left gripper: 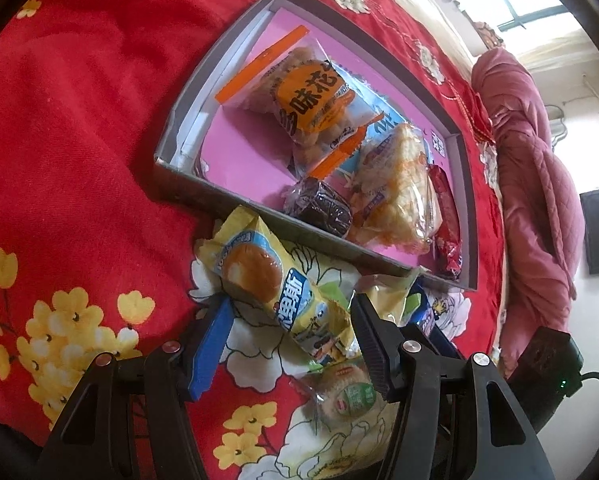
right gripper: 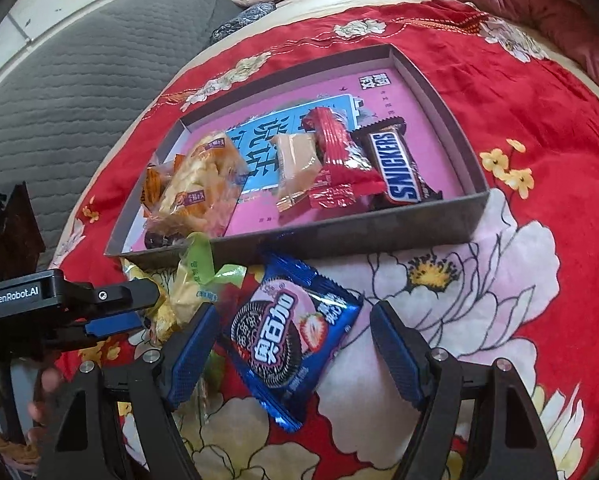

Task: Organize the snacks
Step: 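Grasp yellow-and-blue snack with left gripper while right gripper grasps blue cookie pack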

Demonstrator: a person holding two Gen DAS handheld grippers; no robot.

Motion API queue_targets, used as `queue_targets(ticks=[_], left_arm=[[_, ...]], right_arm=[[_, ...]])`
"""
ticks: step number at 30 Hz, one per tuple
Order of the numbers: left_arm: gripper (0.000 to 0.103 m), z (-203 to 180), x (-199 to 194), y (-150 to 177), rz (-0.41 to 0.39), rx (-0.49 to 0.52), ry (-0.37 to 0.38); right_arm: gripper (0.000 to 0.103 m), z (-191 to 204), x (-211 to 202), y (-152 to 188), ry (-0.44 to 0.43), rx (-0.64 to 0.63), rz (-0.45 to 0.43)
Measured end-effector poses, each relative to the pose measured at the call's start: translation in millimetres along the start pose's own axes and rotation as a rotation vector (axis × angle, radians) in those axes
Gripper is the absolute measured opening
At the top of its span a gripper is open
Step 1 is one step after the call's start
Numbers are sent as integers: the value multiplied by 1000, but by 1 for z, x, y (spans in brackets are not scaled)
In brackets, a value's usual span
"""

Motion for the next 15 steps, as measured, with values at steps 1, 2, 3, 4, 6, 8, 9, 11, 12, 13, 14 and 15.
queue_targets(ticks=[1,2,3,4,6,8,9,11,12,13,14,15], left_arm=[[63,-1,1,-1,-2,5,-5],[63,-1,1,-1,-3,7,-7],[63,-2,1,-1,-5,10,-10],[63,-3,2,-2,-7,11,-15],[63,-2,3,-2,-7,9,-18],[63,-3,5,-3,-12,7,-19],[63,-4,5,-3,-14,7,-19],[62,-5,5,-3,-19,8,-17],[62,-4,6,-4,-22,4,-11],[62,-5,6,-4,-23,1,-9],[62,-4,7,-4,-25,-3,-5],[62,-3,7,-4,-25,-7,-2]], right_arm=[[78,1,1,0,6,-3,-2],[79,2,3,-1,12,-10,-3],[79,5,4,-1,21,-23,-6],[79,7,6,0,32,-38,-7],[78,11,7,2,58,-74,-5],[77,13,8,3,74,-103,-2],[75,14,8,3,77,-106,-1],[69,12,7,3,76,-108,2],[63,11,7,2,75,-113,3],[63,11,6,2,72,-117,4],[60,10,5,2,67,-117,7],[59,9,5,1,64,-116,8]])
Point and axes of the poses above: each gripper's, at about its wrist camera, not at the fingertips, and x roughly the way its jaws point, z to its left, y to its underside, the point moved 1 cm from there along x, roughly the way its jaws point, and after that the axes turned 10 degrees about x, right-handed, at the moved point
